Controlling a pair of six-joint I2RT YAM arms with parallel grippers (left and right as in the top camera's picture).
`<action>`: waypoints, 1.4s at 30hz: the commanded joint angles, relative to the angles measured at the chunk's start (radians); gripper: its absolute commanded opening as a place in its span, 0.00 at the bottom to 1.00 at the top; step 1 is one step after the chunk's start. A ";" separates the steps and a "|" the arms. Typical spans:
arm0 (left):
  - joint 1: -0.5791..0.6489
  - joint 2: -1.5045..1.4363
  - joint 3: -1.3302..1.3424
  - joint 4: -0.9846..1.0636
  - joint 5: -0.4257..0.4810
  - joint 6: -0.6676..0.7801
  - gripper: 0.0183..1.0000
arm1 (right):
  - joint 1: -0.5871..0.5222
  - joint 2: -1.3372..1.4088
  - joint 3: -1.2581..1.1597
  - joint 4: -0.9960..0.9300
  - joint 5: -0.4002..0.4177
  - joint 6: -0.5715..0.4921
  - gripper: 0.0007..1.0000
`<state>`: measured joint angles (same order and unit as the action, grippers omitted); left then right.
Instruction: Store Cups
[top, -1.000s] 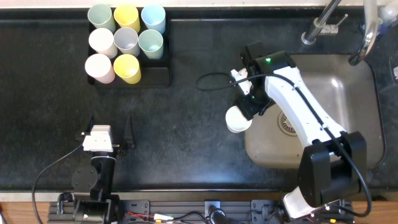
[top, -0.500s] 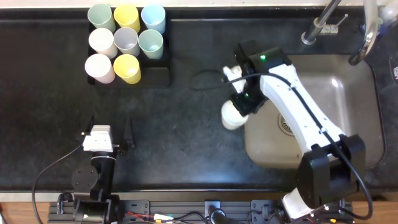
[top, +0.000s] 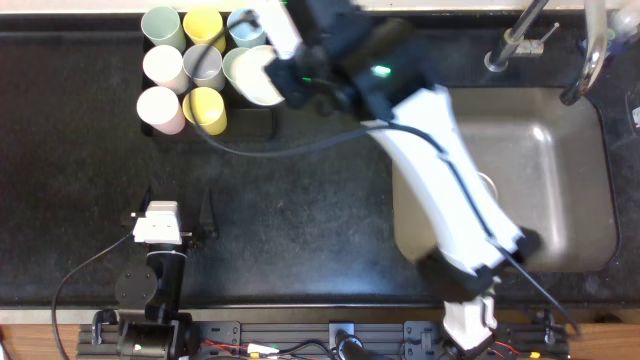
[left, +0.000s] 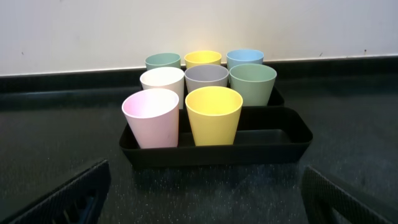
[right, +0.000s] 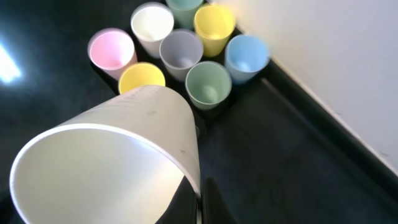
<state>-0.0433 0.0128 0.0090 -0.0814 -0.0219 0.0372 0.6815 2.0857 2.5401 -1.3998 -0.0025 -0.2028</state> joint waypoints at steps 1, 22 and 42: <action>0.003 -0.011 -0.001 -0.003 0.002 0.023 1.00 | 0.032 0.148 0.023 0.013 0.109 -0.005 0.04; 0.003 -0.011 -0.001 -0.003 0.002 0.023 1.00 | 0.039 0.326 0.023 0.022 0.071 -0.053 0.04; 0.003 -0.011 -0.001 -0.003 0.002 0.023 1.00 | 0.039 0.402 0.021 0.051 0.055 -0.121 0.04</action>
<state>-0.0433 0.0128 0.0090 -0.0818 -0.0216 0.0372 0.7143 2.4805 2.5431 -1.3621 0.0761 -0.3035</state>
